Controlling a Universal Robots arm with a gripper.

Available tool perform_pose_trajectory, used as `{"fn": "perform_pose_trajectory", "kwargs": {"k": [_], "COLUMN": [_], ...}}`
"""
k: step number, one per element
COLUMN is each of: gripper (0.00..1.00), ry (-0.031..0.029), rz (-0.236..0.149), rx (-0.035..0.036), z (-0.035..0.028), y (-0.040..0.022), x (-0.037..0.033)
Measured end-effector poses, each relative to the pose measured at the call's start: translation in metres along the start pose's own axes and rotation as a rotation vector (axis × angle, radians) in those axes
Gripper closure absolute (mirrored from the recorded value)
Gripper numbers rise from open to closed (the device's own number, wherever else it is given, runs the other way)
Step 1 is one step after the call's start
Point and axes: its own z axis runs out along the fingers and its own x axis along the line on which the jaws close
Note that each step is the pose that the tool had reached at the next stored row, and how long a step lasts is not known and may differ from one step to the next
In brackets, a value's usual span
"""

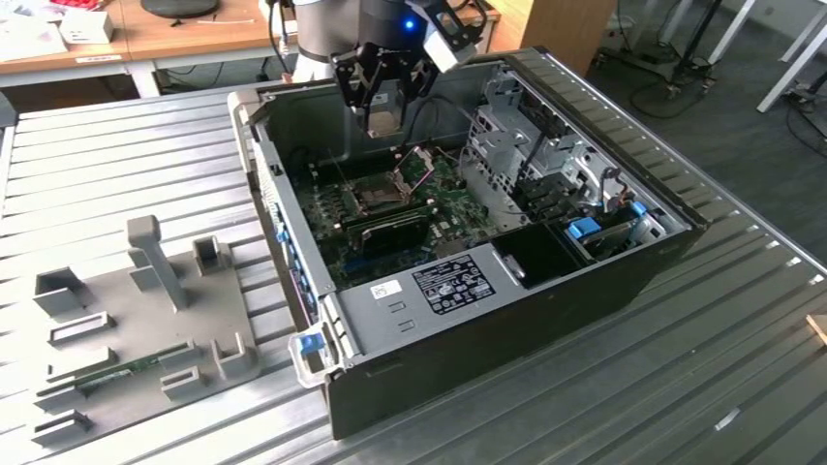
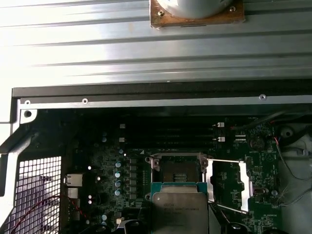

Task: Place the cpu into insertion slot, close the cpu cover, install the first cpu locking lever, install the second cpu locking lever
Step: 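Place the cpu into insertion slot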

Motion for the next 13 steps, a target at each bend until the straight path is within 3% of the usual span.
{"fn": "perform_pose_trajectory", "kwargs": {"k": [13], "gripper": [0.46], "ry": [-0.0017], "rz": [0.000], "rx": [-0.0002], "z": [0.0066], "y": [-0.0005], "x": [-0.0001]}}
